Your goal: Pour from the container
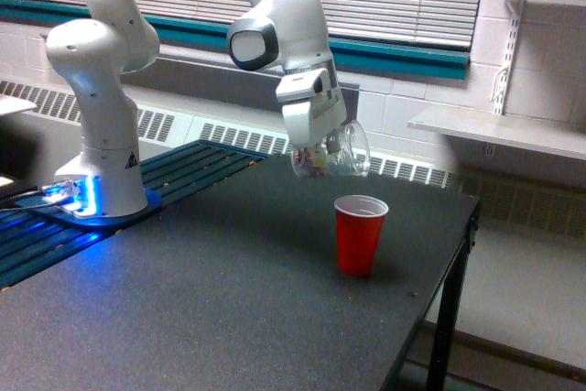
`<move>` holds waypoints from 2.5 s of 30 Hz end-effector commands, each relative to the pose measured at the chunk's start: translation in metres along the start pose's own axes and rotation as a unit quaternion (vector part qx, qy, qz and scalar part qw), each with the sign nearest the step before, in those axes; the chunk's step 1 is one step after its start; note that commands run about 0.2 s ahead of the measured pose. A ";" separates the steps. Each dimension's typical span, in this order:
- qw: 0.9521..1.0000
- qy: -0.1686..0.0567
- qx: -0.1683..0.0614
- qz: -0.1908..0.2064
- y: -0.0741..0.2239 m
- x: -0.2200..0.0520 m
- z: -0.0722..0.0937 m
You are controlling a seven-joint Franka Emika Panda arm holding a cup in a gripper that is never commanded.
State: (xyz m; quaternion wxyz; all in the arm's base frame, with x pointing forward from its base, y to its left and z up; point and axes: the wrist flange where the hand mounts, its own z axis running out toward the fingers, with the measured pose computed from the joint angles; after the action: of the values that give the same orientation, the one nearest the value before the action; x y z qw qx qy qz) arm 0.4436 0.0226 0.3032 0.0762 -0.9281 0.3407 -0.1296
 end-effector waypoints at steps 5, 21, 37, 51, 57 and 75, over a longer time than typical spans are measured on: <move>0.999 -0.030 -0.018 -0.024 0.001 -0.006 0.013; 0.995 -0.055 -0.049 -0.062 -0.006 0.011 0.017; 0.988 -0.095 -0.085 -0.092 -0.011 0.006 0.025; 0.985 -0.108 -0.097 -0.096 -0.011 0.012 0.026; 0.983 -0.113 -0.106 -0.102 -0.010 0.015 0.026; 0.975 -0.132 -0.128 -0.126 -0.011 0.027 0.025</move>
State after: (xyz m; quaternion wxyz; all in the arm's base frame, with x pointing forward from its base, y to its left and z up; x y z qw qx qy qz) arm 0.4720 0.0203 0.2833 -0.0100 -0.9718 0.2340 0.0275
